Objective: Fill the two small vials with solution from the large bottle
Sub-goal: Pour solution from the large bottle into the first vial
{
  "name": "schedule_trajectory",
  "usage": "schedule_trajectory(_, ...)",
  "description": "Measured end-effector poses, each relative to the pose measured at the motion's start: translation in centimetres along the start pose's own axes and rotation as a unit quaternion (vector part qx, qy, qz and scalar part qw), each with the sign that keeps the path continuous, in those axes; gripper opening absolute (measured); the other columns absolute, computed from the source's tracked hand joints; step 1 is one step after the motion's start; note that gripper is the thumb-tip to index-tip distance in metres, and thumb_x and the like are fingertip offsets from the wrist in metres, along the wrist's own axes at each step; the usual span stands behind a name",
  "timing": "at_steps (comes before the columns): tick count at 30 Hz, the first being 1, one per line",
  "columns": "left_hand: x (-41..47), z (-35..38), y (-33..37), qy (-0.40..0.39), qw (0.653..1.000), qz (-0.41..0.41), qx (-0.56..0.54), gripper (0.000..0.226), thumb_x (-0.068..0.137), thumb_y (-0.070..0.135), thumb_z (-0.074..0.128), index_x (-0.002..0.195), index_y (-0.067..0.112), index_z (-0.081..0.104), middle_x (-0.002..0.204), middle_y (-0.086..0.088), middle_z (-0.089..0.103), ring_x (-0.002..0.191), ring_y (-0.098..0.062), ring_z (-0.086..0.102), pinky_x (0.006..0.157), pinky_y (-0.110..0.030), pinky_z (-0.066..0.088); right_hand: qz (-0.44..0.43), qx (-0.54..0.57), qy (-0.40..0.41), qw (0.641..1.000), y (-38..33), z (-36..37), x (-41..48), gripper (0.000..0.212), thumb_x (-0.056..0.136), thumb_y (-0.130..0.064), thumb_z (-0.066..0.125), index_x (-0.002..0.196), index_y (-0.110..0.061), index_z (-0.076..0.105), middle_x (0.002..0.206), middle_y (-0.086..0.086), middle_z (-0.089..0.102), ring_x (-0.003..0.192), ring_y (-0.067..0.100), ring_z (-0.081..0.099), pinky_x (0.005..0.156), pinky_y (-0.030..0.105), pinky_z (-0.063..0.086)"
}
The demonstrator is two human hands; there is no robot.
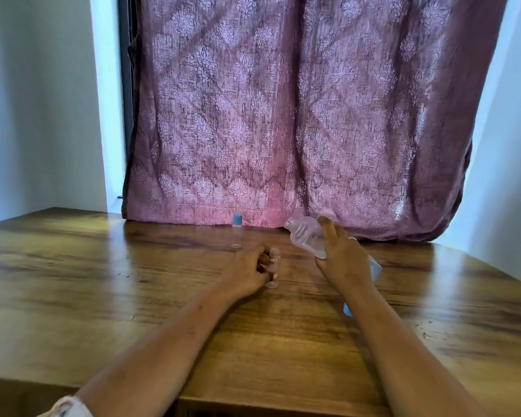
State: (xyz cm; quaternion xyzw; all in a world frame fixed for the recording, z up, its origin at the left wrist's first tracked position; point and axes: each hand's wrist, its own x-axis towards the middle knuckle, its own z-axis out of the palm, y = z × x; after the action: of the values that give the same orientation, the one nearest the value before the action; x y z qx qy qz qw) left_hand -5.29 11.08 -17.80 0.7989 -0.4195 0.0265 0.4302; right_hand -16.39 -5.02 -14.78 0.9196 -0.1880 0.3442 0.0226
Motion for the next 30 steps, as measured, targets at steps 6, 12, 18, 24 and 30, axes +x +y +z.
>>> schedule_trajectory(6, 0.23, 0.15, -0.26, -0.005, 1.0, 0.0, 0.011, 0.041, 0.079, 0.014, 0.071, 0.116, 0.017, 0.056, 0.105, 0.0, 0.065, 0.098, -0.013, 0.062, 0.085, -0.024, 0.05, -0.021, -0.041, -0.012, 0.999, -0.36, 0.03, -0.09, 0.068, 0.083, -0.018, 0.06, 0.142, -0.018, 0.026, 0.127, 0.013, 0.053, 0.098, 0.036, 0.06, 0.079, 0.041, 0.048)
schedule_trajectory(12, 0.2, 0.13, -0.33, -0.009, 1.0, -0.002, 0.01, 0.037, 0.082, 0.013, 0.067, 0.117, 0.018, 0.056, 0.099, 0.007, 0.063, 0.092, -0.005, 0.059, 0.077, -0.013, 0.043, -0.025, -0.06, -0.011, 0.998, -0.36, 0.07, -0.1, 0.069, 0.082, -0.015, 0.061, 0.141, -0.019, 0.027, 0.13, 0.011, 0.052, 0.104, 0.036, 0.058, 0.081, 0.039, 0.048)
schedule_trajectory(18, 0.25, 0.19, -0.47, -0.01, 1.0, -0.004, 0.01, 0.038, 0.083, 0.013, 0.066, 0.118, 0.021, 0.056, 0.101, 0.009, 0.064, 0.094, -0.004, 0.059, 0.079, -0.014, 0.046, -0.031, -0.057, -0.014, 0.998, -0.5, 0.03, -0.15, 0.067, 0.081, -0.015, 0.061, 0.14, -0.018, 0.029, 0.13, 0.012, 0.052, 0.105, 0.037, 0.057, 0.083, 0.04, 0.047)
schedule_trajectory(24, 0.28, 0.23, -0.53, -0.008, 1.0, -0.007, 0.016, 0.039, 0.082, 0.015, 0.066, 0.12, 0.019, 0.056, 0.106, 0.005, 0.065, 0.1, -0.008, 0.06, 0.085, -0.02, 0.046, -0.035, -0.058, -0.009, 0.998, -0.47, 0.22, -0.11, 0.069, 0.077, -0.011, 0.065, 0.139, -0.017, 0.033, 0.126, 0.013, 0.055, 0.102, 0.038, 0.058, 0.083, 0.041, 0.047)
schedule_trajectory(30, 0.28, 0.2, -0.49, -0.008, 1.0, -0.008, 0.009, 0.039, 0.083, 0.014, 0.066, 0.12, 0.016, 0.055, 0.108, 0.002, 0.066, 0.094, -0.005, 0.058, 0.071, -0.004, 0.038, -0.048, -0.061, 0.0, 0.997, -0.47, 0.36, -0.06, 0.07, 0.07, -0.008, 0.071, 0.133, -0.016, 0.041, 0.117, 0.015, 0.061, 0.097, 0.037, 0.061, 0.079, 0.04, 0.049)
